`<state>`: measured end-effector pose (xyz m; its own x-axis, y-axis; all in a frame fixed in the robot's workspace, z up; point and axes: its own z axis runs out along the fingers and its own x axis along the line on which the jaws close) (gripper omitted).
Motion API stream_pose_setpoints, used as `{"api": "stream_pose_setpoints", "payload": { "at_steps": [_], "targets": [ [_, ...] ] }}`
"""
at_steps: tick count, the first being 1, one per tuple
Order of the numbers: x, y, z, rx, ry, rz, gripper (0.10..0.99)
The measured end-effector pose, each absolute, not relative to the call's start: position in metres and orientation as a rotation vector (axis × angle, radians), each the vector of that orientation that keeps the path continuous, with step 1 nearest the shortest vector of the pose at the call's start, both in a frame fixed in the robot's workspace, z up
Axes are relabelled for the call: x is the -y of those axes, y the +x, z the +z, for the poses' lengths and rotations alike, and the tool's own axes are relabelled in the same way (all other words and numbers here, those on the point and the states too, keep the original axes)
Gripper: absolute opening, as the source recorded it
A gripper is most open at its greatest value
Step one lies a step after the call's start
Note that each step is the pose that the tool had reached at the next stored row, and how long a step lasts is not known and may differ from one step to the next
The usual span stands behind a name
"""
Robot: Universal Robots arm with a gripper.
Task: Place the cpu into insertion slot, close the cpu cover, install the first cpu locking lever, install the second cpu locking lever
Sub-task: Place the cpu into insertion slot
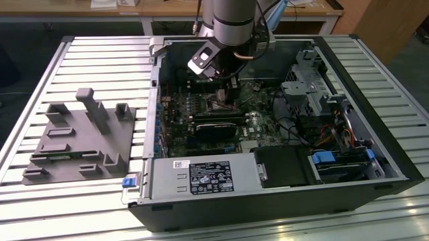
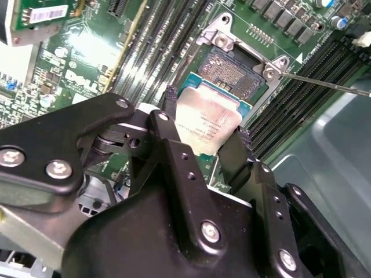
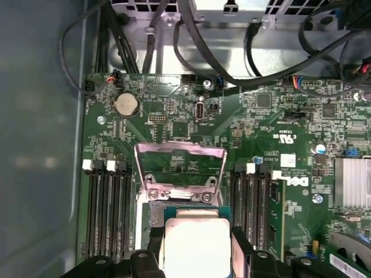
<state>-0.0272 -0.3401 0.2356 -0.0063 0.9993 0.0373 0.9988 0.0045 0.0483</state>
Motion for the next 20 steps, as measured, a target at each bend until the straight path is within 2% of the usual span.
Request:
{"api": "stream_pose_setpoints", "payload": {
  "at_steps": [20],
  "targets": [
    [0.331, -0.033, 0.218, -2.215, 2.204, 0.082, 0.537]
  ]
}}
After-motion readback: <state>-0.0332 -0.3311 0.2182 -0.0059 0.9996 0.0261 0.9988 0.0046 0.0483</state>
